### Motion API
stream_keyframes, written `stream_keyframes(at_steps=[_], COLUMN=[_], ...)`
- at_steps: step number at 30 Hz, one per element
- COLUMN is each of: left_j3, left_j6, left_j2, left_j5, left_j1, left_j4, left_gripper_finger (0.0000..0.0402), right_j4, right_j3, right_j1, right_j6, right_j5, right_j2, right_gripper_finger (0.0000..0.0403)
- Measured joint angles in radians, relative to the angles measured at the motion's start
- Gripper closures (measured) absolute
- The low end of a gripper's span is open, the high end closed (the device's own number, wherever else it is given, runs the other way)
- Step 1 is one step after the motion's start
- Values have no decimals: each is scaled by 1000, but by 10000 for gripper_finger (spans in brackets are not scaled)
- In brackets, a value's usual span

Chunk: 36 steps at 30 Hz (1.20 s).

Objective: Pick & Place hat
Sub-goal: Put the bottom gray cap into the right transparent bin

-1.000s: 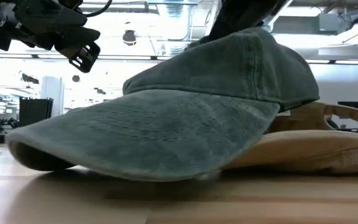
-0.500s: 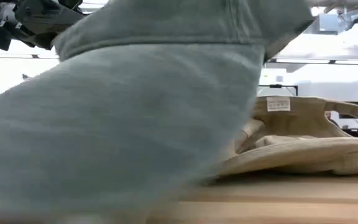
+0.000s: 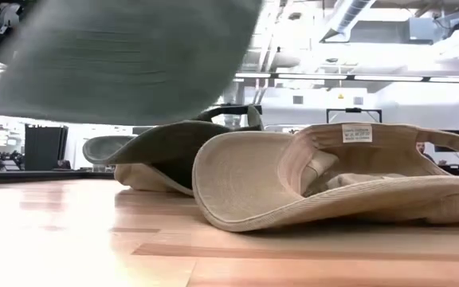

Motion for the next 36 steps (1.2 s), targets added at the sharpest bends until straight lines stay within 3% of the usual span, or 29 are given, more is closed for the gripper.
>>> stream_keyframes(at_steps=[8, 14, 23, 30, 36], left_j3=[0, 0, 0, 19, 108], left_j6=[61, 61, 61, 104, 206], left_j2=[0, 0, 0, 0, -1], left_j5=[0, 0, 0, -76, -48], left_j1=[0, 0, 1, 21, 32], left_j4=[8, 7, 14, 72, 73], left_gripper_finger=[290, 290, 290, 288, 266], right_j4=[377, 394, -77, -409, -546], right_j3=[-107, -118, -118, -117, -117], right_j1=[10, -8, -52, -63, -64], right_j6=[-15, -27, -91, -130, -199], right_j5=[84, 86, 140, 130, 34], right_j2=[2, -5, -206, -374, -441], right_gripper_finger=[403, 403, 403, 403, 403])
